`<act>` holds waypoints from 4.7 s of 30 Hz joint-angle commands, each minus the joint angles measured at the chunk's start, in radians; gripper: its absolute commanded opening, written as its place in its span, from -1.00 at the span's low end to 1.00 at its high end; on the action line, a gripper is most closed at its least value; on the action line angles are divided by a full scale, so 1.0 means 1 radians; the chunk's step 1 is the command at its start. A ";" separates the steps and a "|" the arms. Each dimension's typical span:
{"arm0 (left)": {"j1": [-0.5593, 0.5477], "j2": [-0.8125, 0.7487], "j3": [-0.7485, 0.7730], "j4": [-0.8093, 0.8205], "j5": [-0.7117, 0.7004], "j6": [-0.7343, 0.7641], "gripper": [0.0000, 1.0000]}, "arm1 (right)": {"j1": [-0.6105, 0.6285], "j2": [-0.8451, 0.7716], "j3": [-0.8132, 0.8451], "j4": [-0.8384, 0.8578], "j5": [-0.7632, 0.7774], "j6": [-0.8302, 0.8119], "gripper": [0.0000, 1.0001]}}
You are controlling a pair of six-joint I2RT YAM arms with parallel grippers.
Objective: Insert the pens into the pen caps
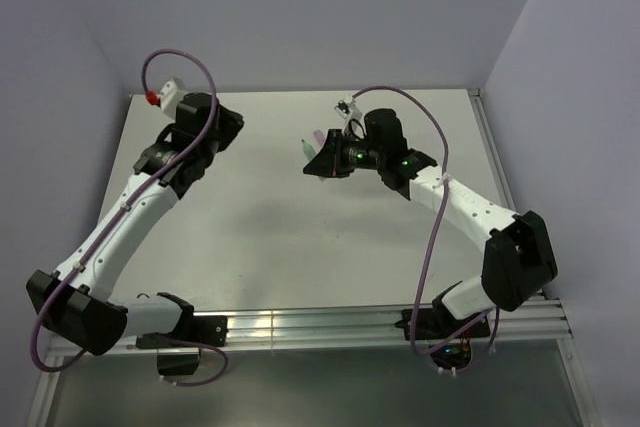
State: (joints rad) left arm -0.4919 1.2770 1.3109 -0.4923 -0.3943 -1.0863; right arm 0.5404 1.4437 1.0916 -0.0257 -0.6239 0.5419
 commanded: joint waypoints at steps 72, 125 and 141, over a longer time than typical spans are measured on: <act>0.658 0.449 -0.321 0.334 0.218 0.080 -0.99 | -0.026 -0.144 -0.096 0.058 -0.057 -0.016 -1.00; 0.501 0.771 0.278 -0.195 0.147 0.644 0.27 | -0.026 -0.118 -0.085 0.040 -0.054 -0.026 -1.00; 0.501 0.828 0.303 -0.213 0.149 0.654 0.08 | -0.026 -0.120 -0.088 0.035 -0.046 -0.031 -1.00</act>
State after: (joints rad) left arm 0.0113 2.0968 1.5696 -0.6903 -0.2337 -0.4465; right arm 0.5224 1.3373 1.0000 -0.0105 -0.6712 0.5293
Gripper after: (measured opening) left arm 0.552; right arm 0.245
